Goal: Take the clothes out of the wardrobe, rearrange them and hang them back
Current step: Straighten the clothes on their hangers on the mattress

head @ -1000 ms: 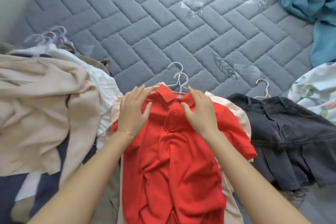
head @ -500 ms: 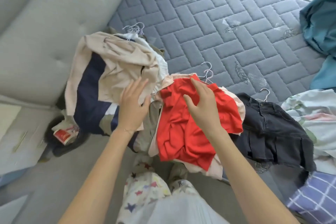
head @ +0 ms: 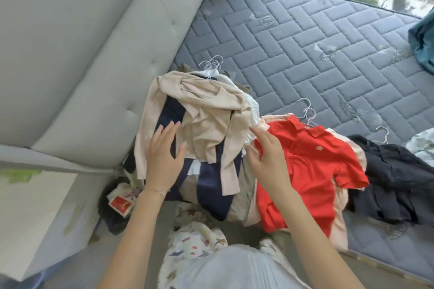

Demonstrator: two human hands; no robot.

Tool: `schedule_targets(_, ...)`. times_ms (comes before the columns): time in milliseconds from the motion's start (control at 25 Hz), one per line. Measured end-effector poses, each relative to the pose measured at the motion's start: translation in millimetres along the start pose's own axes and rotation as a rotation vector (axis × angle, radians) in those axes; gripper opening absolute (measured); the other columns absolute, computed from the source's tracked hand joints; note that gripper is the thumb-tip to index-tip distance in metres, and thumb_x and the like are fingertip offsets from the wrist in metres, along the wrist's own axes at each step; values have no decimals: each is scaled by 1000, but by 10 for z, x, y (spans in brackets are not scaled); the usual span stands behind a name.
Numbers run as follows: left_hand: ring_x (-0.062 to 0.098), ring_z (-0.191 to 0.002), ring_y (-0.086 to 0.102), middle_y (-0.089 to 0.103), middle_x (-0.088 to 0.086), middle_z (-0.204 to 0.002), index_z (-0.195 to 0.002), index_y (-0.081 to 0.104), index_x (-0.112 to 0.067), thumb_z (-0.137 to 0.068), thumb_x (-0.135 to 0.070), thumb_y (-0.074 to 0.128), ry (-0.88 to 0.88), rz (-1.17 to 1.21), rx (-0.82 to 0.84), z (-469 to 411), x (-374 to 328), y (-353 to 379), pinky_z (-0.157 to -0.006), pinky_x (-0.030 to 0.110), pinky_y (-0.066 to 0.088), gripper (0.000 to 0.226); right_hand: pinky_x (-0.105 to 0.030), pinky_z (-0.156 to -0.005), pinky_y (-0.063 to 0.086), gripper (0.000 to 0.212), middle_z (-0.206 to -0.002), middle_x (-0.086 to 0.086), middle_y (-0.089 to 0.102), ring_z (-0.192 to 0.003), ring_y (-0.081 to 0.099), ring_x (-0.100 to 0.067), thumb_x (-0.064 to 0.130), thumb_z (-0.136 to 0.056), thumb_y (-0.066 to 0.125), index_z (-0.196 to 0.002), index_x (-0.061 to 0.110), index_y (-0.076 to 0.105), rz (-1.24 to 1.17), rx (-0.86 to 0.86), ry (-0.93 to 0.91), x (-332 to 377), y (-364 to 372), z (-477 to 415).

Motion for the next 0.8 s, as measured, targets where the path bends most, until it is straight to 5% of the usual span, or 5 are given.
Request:
schedule_targets(440, 18, -141, 32, 42, -4, -149, -142, 45, -23, -96, -22, 55, 104, 2, 148, -1538, 986, 255, -116, 37, 25, 48, -20, -110, 26, 50, -137, -3, 53, -129, 44, -16, 10, -89, 63, -138, 12, 51, -17, -15, 170, 127, 1248, -1080)
schedule_targets(800, 24, -146, 21, 34, 6, -153, -147, 35, -15, -95, -27, 54, 140, -218, 176, -2939, 2149, 1676, -117, 50, 18, 56, -40, -114, 28, 57, -147, -3, 45, -137, 37, -21, 32, -94, 58, -146, 17, 39, 218, 126, 139, -1401, 2662, -2618)
Point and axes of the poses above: each hand's wrist, its own z-axis away from the middle knuckle, its own y-axis out of the palm, x = y × z, the point moved 9 cm from there along -z, towards the middle knuckle
